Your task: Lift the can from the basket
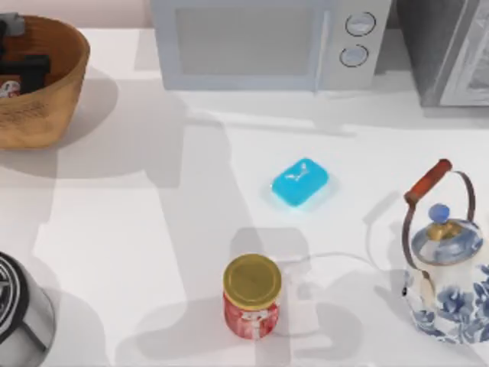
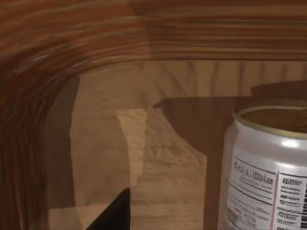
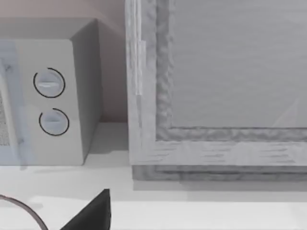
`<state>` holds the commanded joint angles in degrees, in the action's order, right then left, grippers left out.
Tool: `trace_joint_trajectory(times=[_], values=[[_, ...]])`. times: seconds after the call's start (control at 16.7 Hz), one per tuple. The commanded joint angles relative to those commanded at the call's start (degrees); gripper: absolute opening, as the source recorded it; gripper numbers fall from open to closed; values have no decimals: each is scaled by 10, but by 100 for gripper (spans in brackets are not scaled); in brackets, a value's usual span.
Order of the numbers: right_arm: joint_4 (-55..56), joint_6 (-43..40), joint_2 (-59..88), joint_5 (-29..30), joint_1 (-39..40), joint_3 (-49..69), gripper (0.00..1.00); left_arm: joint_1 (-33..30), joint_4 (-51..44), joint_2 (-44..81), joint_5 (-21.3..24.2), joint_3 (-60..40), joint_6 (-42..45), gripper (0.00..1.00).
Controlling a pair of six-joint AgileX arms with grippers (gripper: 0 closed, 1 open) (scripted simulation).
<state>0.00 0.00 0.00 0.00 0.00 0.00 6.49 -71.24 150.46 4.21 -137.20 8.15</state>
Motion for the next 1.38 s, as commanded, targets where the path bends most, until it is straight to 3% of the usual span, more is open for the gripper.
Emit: trace_joint_trajectory(times=[0.54, 1.02, 1.38], values=[[0, 0, 0, 0, 0, 0, 100, 0, 0, 0, 0, 0, 0, 2], [0, 0, 0, 0, 0, 0, 100, 0, 0, 0, 0, 0, 0, 0], [0, 0, 0, 0, 0, 0, 100, 7, 39, -87, -4, 65, -3, 0]])
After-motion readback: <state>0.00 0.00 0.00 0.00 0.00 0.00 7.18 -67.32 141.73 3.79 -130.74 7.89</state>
